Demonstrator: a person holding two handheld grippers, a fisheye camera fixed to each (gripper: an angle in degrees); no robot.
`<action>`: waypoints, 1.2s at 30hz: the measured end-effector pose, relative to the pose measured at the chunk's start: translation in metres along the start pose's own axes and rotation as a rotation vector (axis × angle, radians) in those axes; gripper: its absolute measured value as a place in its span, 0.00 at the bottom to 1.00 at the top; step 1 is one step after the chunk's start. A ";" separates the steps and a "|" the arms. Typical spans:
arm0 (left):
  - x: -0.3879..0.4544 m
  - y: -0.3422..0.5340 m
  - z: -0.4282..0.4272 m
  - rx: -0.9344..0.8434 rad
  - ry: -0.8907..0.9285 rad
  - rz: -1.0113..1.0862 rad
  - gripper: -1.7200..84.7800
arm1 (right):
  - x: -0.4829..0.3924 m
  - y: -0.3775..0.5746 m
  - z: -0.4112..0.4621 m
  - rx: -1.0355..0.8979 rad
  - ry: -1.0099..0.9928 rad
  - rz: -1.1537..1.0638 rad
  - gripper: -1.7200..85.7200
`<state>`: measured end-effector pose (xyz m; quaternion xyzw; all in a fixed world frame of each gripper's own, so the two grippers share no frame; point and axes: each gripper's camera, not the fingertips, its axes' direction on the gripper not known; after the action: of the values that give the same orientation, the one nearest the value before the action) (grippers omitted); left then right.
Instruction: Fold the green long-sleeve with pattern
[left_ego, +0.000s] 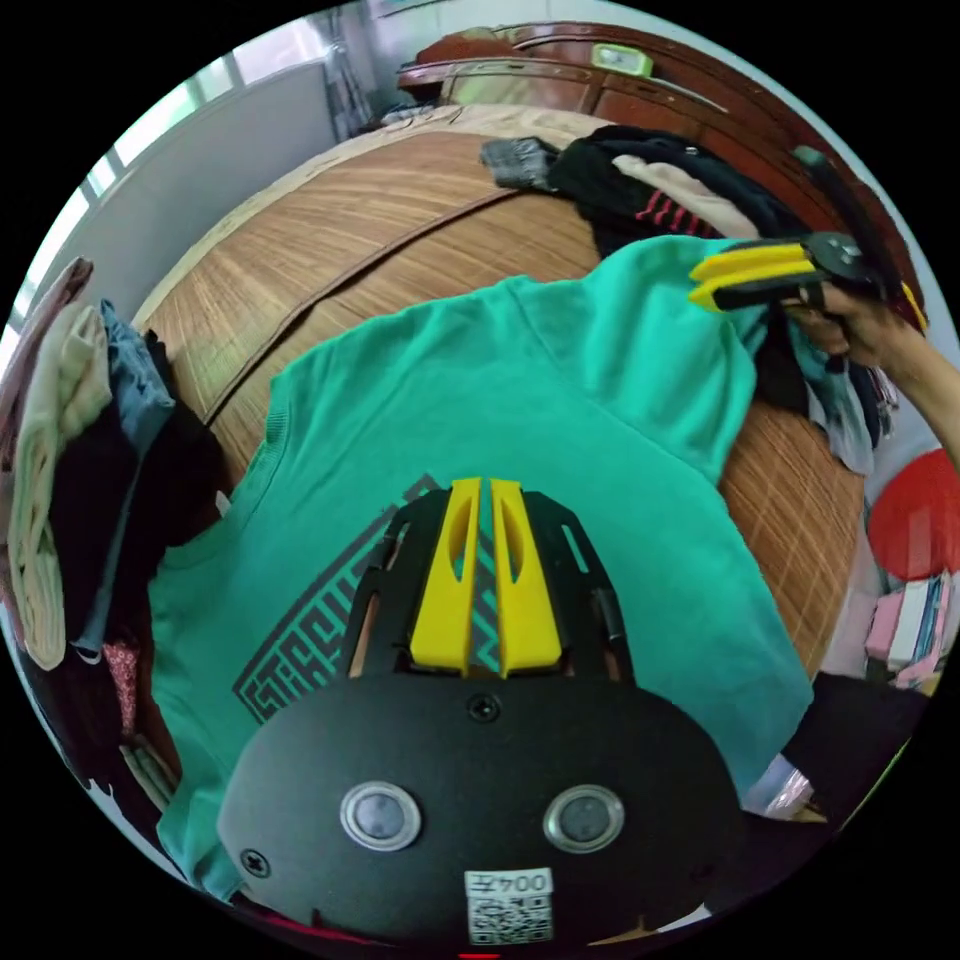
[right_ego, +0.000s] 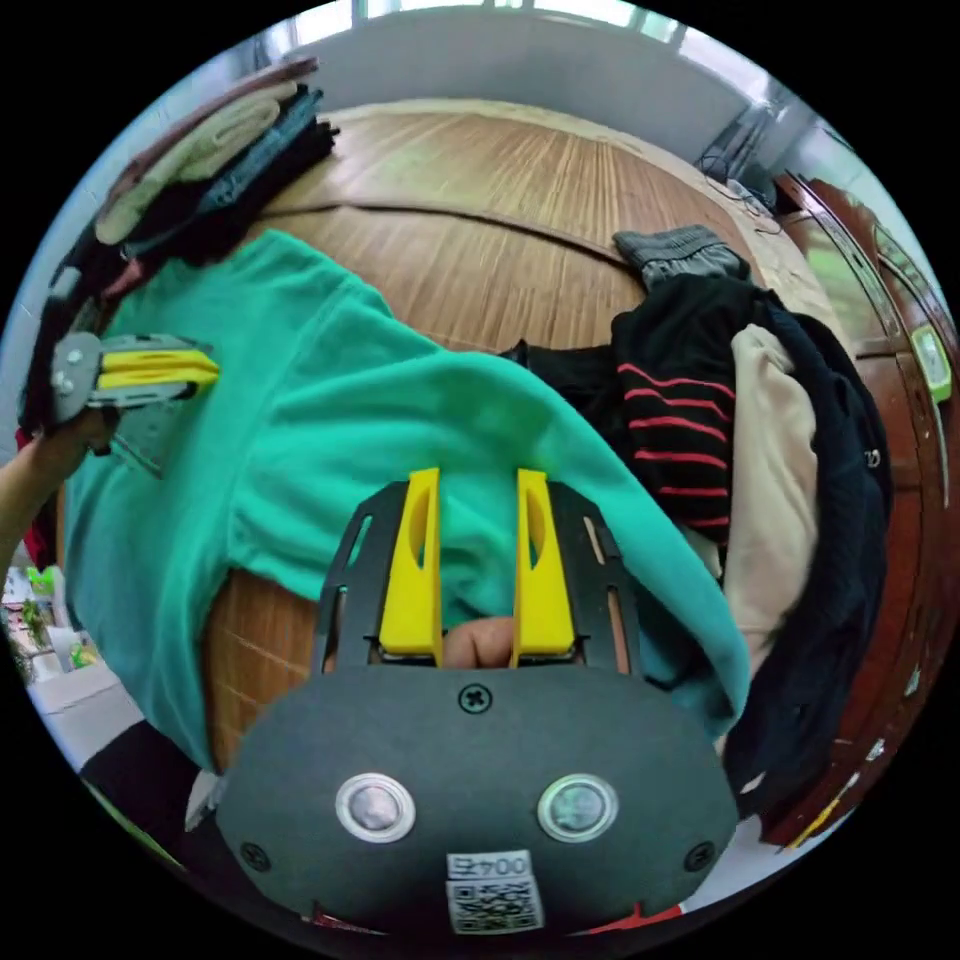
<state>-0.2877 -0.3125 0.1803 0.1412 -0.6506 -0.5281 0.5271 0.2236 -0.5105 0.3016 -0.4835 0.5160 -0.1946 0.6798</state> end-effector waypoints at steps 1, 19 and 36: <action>-0.002 0.001 0.006 0.023 -0.012 0.008 0.04 | 0.004 -0.004 0.011 -0.008 0.024 -0.024 0.15; 0.081 0.182 -0.049 -0.037 0.151 0.137 0.02 | 0.082 0.285 -0.040 0.153 -0.596 0.429 0.11; 0.133 0.259 -0.099 -0.082 0.318 0.193 0.03 | -0.119 0.506 -0.002 0.006 -0.609 0.788 0.12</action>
<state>-0.1622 -0.3600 0.4569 0.1384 -0.5476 -0.4721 0.6769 0.0568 -0.1896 -0.0713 -0.2847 0.4370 0.2254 0.8229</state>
